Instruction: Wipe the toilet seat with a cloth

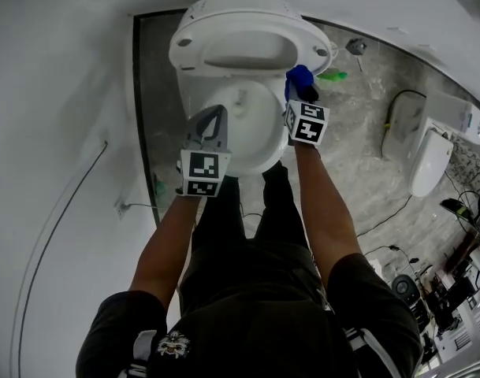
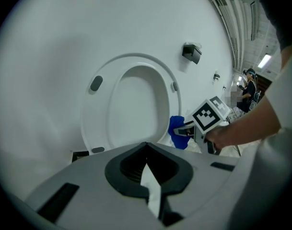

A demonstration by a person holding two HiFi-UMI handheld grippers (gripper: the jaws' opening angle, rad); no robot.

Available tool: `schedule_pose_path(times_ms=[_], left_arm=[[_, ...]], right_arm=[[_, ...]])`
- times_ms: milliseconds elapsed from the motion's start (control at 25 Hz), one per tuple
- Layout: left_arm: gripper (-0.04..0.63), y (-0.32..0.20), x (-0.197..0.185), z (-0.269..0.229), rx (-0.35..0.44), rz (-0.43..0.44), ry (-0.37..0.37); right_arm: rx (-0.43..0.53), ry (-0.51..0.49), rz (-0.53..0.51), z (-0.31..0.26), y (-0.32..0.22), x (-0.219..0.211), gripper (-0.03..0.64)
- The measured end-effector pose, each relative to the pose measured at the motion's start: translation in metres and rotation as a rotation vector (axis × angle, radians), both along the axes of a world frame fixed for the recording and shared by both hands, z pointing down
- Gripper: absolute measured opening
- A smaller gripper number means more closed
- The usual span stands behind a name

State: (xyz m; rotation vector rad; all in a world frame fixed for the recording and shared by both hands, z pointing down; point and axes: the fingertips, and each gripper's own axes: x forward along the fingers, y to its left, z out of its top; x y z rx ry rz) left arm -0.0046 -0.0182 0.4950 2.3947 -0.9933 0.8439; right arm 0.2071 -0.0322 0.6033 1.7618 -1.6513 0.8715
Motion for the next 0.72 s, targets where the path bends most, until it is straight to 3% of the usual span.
schedule_pose_path(times_ms=[200, 360, 720], left_arm=[[0.009, 0.010, -0.003, 0.014, -0.026, -0.001, 0.000], [0.009, 0.016, -0.011, 0.025, -0.049, -0.010, -0.007], [0.009, 0.014, -0.040, 0.041, -0.058, -0.054, -0.016]], right_arm=[[0.007, 0.017, 0.005, 0.004, 0.001, -0.004, 0.097], [-0.094, -0.005, -0.009, 0.036, 0.013, -0.011, 0.097], [-0.191, 0.014, -0.067, 0.082, 0.014, -0.024, 0.097]])
